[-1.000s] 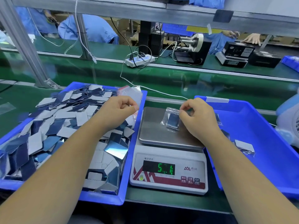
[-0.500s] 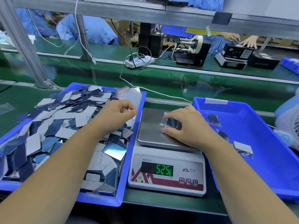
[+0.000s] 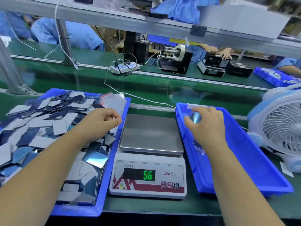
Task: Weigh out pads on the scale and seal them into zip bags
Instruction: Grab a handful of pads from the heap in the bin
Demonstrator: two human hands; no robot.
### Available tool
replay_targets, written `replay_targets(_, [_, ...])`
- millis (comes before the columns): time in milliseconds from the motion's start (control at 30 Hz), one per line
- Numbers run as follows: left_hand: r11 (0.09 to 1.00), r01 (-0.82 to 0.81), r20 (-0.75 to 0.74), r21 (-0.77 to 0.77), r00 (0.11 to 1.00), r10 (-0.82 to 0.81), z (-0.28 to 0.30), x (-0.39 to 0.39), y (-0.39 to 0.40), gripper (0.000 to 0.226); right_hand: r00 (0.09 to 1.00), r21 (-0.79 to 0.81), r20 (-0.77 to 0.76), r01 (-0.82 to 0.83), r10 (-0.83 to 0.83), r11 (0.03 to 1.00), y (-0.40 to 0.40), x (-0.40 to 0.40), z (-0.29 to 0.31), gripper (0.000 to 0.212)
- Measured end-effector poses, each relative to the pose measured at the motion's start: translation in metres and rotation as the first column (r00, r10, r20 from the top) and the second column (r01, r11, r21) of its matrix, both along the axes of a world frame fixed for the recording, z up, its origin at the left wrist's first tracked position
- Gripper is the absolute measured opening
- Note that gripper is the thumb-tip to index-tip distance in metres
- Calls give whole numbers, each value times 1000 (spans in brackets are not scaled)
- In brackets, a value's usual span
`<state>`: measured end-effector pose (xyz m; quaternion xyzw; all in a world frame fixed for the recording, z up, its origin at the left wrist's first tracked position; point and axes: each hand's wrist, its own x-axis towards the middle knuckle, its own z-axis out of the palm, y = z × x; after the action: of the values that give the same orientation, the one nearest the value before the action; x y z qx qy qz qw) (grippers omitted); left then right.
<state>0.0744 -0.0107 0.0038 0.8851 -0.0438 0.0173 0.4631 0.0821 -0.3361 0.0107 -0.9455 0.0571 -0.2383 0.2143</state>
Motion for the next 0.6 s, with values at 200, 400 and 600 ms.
replay_targets(200, [1000,2,0,3,1000,-2,0,0,0,19,830,-218,-509,132,-229,967,-17,0,-12,24])
replay_targets(400, [999,-38,18,-10,999,38,4,-2,1,17,865,-125,-480,100,-148,987,-13,-1,-12,26])
replay_targets(600, [996,-19,123,90,992,7,32,-15,32,14,991,-168,-125,-65,45,984,19,-10,0,18])
